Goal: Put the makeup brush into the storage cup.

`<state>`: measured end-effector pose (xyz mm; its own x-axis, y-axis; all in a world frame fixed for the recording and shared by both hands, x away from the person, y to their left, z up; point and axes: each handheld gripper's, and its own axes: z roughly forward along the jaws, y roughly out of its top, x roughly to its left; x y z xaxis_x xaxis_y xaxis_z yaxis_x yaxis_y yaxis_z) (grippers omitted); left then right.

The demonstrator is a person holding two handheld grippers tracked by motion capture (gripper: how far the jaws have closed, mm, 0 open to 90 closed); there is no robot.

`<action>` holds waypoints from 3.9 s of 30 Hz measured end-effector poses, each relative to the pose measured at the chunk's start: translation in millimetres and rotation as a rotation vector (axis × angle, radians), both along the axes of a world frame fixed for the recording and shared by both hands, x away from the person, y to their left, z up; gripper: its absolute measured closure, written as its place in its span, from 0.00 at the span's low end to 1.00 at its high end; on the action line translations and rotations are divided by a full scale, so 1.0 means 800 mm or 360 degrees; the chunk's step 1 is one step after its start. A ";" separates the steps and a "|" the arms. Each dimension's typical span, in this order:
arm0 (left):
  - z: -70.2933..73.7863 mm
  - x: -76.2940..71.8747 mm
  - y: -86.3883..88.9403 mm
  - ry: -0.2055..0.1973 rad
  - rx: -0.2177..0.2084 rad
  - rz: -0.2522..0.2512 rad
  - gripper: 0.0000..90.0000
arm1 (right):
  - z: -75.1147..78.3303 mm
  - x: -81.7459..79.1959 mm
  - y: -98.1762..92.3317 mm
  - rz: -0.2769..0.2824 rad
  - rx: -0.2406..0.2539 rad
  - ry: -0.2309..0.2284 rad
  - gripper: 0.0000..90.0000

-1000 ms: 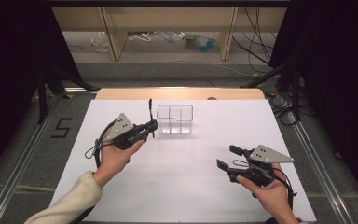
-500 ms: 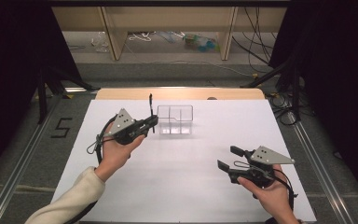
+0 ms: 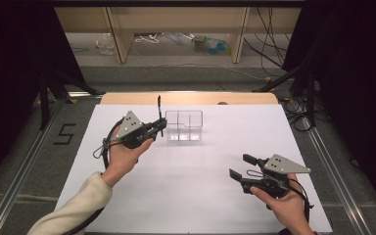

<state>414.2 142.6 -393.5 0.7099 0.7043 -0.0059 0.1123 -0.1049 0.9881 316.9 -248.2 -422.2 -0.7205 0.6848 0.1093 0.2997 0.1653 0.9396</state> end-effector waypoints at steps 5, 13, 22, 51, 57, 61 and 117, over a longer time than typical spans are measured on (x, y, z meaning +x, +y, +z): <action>0.001 0.003 0.000 -0.0010 0.0012 0.0006 0.94 | 0.000 -0.001 0.000 0.0000 0.0002 0.0000 0.31; 0.002 0.007 -0.003 -0.0010 0.0003 0.0010 0.94 | 0.000 -0.002 0.000 -0.0014 -0.0011 -0.0002 0.31; 0.004 0.012 -0.005 -0.0017 -0.0018 0.0017 0.94 | 0.001 -0.004 -0.003 -0.0016 -0.0038 0.0023 0.31; 0.010 0.023 -0.011 -0.0043 -0.0028 0.0026 0.94 | -0.003 -0.002 -0.001 -0.0011 0.0020 0.0000 0.30; 0.012 0.025 -0.012 -0.0045 -0.0037 0.0029 0.94 | -0.003 -0.002 -0.001 -0.0012 0.0015 0.0003 0.30; 0.012 0.027 -0.012 -0.0049 -0.0038 0.0031 0.94 | -0.003 -0.002 -0.001 -0.0009 0.0018 0.0004 0.30; 0.007 0.054 -0.023 -0.0044 -0.0045 0.0060 0.94 | -0.003 -0.002 -0.001 -0.0010 -0.0008 0.0002 0.30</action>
